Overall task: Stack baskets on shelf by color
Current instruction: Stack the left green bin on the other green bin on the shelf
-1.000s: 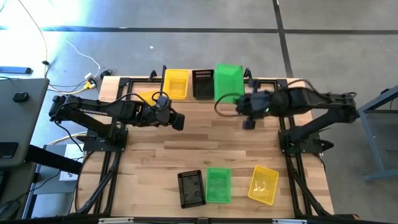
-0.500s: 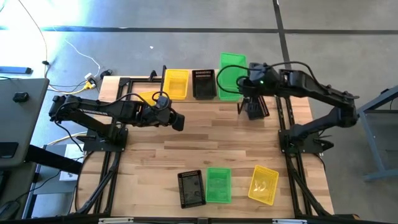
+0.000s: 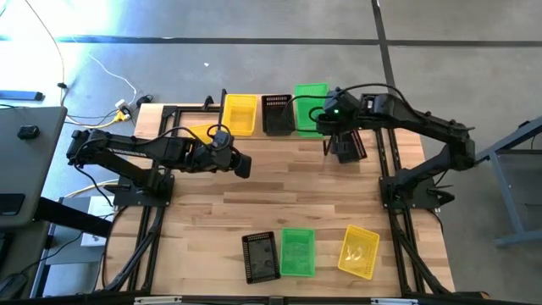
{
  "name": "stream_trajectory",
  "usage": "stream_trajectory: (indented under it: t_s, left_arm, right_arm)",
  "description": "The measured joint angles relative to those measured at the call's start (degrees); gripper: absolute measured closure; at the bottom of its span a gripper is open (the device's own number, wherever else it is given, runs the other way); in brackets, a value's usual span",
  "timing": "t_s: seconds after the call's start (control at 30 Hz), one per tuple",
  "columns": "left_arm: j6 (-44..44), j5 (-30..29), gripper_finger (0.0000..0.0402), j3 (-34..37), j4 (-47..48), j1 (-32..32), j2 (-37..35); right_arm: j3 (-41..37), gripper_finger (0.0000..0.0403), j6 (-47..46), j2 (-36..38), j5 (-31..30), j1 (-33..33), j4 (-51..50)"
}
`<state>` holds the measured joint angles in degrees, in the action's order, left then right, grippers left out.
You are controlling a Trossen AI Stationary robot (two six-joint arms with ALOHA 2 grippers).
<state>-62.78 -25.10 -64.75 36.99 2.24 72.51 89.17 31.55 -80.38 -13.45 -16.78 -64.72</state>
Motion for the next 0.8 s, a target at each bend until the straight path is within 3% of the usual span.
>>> stream_trajectory:
  t_s: [0.8]
  left_arm:
    - [2.4, 0.3, 0.0271, 0.0, -0.3, 0.1, 0.0]
  right_arm:
    - [0.0, 0.0403, -1.3, -4.6, 2.9, -5.0, -1.1]
